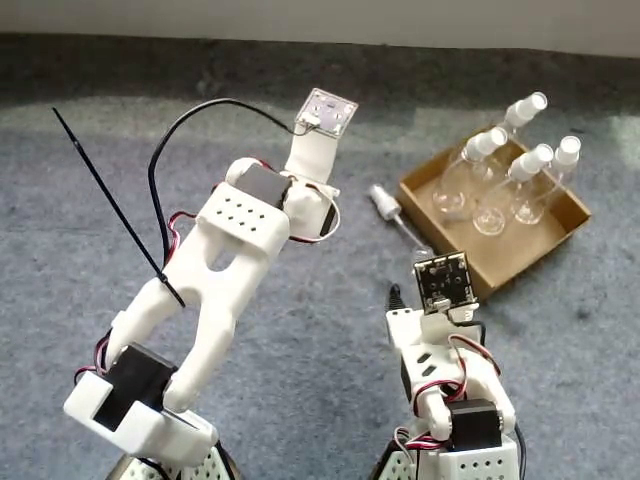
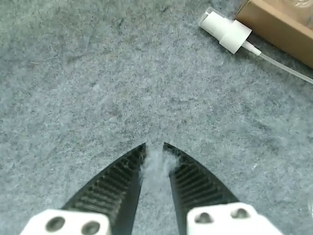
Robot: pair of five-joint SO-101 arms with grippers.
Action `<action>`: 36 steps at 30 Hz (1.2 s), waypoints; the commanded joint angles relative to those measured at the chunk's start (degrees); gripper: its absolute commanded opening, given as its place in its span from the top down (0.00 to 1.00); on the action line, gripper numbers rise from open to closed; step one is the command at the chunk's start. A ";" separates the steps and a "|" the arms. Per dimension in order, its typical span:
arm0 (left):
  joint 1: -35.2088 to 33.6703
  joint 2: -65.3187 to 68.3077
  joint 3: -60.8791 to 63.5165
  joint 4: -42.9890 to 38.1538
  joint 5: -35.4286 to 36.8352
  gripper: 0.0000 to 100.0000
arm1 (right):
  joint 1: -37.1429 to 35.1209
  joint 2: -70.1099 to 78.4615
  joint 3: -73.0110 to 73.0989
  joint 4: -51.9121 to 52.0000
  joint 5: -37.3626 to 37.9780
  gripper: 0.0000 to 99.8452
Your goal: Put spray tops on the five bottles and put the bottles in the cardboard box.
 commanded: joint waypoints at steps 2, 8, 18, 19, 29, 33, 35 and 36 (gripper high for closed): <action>-0.75 -0.40 2.59 -4.92 0.53 1.00 | 0.57 -0.84 -2.33 -0.04 0.00 0.84; -0.75 -0.40 3.91 -7.38 0.53 1.00 | 0.57 -0.84 -2.24 -0.04 0.00 0.84; -0.75 -0.40 5.14 -7.56 0.44 1.00 | 0.57 -0.84 -2.24 -0.13 -0.09 0.84; -0.75 -0.40 5.14 -7.91 0.44 1.00 | 0.57 -0.84 -2.24 -0.13 -0.09 0.84; -0.40 -0.40 5.23 -7.91 0.18 1.00 | 0.57 -0.84 -2.24 -0.13 -0.09 0.84; -0.40 -0.40 5.14 -7.91 0.18 1.00 | 0.57 -0.84 -2.24 -0.13 -0.09 0.84; -0.40 -0.40 5.23 -7.82 0.18 1.00 | 0.57 -0.84 -2.24 -0.13 -0.09 0.84; -0.40 -0.40 5.23 -7.82 0.18 1.00 | 0.57 -0.84 -2.24 -0.13 -0.09 0.84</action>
